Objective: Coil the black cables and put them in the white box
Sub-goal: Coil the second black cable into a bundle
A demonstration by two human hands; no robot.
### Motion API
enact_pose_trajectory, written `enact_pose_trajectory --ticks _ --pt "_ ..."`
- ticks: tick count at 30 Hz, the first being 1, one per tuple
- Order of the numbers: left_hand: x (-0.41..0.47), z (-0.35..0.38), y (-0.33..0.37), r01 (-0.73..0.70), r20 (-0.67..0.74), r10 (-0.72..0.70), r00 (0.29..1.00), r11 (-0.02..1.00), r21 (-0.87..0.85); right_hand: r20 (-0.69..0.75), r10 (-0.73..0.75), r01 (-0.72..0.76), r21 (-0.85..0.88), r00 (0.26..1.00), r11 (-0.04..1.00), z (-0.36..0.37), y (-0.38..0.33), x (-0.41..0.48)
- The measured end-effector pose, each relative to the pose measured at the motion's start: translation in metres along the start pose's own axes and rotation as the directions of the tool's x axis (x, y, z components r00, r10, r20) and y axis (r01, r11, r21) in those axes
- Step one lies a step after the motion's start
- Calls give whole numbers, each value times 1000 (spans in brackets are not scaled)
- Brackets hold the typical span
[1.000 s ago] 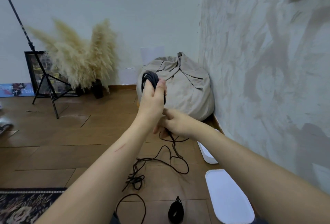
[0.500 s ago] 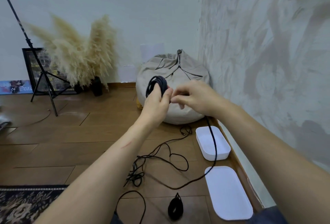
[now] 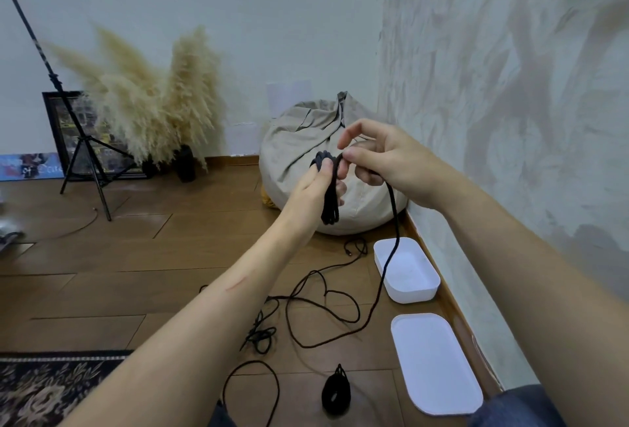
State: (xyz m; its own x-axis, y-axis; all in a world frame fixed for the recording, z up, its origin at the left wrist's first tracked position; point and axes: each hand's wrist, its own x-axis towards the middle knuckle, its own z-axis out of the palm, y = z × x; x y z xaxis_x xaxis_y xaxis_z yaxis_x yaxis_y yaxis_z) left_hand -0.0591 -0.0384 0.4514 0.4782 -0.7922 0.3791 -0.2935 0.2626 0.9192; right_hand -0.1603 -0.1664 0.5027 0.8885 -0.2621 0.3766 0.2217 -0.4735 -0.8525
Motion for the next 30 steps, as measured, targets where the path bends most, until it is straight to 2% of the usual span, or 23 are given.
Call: enact_pose_trajectory --ticks 8,10,12,14,16,18,21,30 --pt "-5 7 -10 30 9 -32 999 980 198 -165 -67 31 -216 984 976 -2 16 6" --pt "-5 6 -10 15 1 -16 1000 974 227 -157 -14 -13 -171 987 985 -6 21 4" --pt "-7 7 -7 -7 2 6 1000 970 242 -90 23 -31 -86 996 996 -8 23 1" --pt "-8 7 -4 -32 4 32 999 972 231 0 36 -36 -21 999 999 -10 22 -1" --pt "-9 7 -3 -42 6 42 999 976 212 46 42 -40 -61 998 997 -11 21 -2" --pt "-10 8 -3 -47 11 45 999 985 166 36 42 -36 -140 998 990 -9 19 -1" --pt "-11 8 -2 -61 7 61 998 994 92 2 17 -16 -154 1000 988 -6 18 0" --pt "-14 7 5 -67 1 67 998 998 -12 -31 -11 13 44 999 999 -2 20 3"
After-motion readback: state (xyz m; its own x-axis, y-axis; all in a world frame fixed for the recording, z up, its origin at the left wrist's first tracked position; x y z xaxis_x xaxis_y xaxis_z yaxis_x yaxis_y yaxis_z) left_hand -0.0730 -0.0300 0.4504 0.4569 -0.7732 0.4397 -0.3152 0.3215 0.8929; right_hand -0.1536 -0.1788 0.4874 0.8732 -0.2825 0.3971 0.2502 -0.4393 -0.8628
